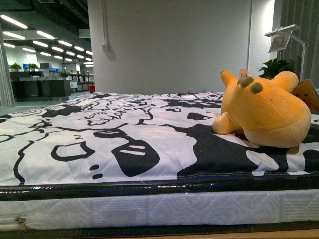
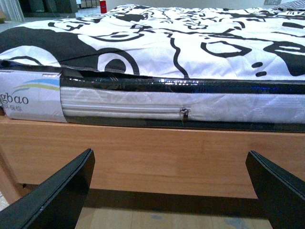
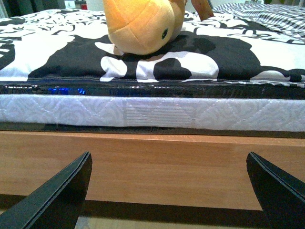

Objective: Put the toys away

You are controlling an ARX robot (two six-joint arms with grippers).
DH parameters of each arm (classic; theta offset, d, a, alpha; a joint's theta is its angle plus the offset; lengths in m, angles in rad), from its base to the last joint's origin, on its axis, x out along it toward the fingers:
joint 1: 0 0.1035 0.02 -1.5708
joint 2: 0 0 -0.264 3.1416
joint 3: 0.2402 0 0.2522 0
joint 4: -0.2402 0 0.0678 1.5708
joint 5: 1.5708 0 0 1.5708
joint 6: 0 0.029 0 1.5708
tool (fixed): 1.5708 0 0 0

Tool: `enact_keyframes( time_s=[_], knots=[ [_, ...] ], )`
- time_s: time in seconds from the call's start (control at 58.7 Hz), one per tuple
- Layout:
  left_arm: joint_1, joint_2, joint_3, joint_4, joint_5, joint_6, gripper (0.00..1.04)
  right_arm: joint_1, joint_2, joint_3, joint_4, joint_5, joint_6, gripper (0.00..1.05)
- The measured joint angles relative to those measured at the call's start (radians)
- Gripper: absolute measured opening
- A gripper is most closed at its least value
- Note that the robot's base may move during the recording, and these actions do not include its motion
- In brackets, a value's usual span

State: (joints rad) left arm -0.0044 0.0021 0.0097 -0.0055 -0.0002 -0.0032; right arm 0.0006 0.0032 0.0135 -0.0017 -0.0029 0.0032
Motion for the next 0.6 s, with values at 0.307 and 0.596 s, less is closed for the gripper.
enact_keyframes(
  time_s=[0.307,0.596],
  knots=[
    [0.000,0.000,0.000,0.000,0.000,0.000,0.98,-0.095,0.198,0.045,0.230,-0.143,0.019,0.98],
    [0.000,0.000,0.000,0.000,0.000,0.000,0.98,-0.016,0.735,0.373,0.610,-0.084,-0.001,0.98]
  ],
)
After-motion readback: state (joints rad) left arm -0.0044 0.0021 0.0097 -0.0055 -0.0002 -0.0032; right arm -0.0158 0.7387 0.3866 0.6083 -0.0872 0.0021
